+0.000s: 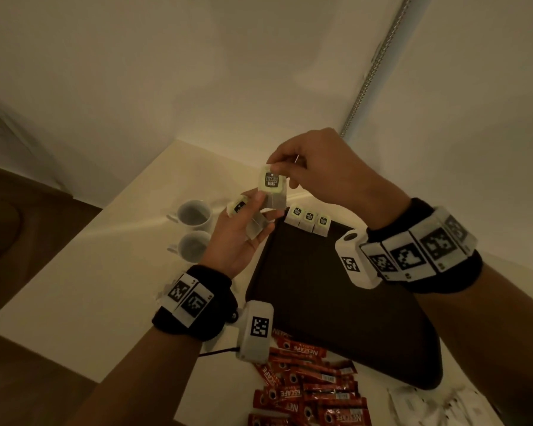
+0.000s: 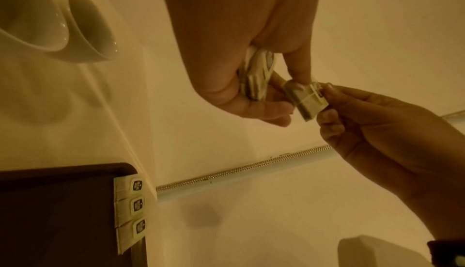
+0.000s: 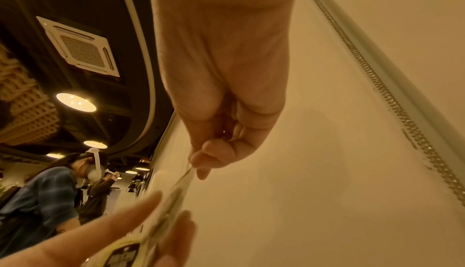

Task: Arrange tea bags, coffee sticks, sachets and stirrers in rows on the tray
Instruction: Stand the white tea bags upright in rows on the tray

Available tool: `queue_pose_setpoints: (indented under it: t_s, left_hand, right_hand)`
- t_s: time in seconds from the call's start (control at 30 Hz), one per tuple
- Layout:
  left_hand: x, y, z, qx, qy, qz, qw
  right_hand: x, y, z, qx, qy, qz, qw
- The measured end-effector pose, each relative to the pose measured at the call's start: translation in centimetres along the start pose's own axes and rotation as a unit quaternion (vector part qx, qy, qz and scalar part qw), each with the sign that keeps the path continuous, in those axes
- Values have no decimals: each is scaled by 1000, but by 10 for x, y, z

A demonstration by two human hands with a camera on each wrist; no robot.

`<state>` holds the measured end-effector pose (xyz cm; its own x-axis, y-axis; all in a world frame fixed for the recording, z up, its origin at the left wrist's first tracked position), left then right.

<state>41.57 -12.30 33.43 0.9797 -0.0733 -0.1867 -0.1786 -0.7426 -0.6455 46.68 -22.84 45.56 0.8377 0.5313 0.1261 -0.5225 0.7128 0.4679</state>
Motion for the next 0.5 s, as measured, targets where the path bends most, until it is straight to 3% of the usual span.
queue_pose_setpoints:
  t_s: [0.27, 0.5]
  left_hand:
    - [3, 4, -13, 14, 26, -12, 999]
    - [7, 10, -22, -54, 36, -12, 998]
  right_hand:
    - [-6, -7, -4, 48, -19, 11, 999]
    - [-6, -12, -2, 35, -37, 5, 999]
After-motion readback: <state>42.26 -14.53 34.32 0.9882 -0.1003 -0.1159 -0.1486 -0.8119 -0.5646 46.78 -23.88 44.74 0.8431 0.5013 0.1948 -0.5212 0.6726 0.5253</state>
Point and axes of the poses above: each hand's wrist, its own x-axis towards the middle knuckle, its own z-axis out of the back of the hand, y = z × x, the point moved 3 cm from there along x, towards the middle knuckle, and after that the axes turned 1 degree about -x, right-handed, at the moved point
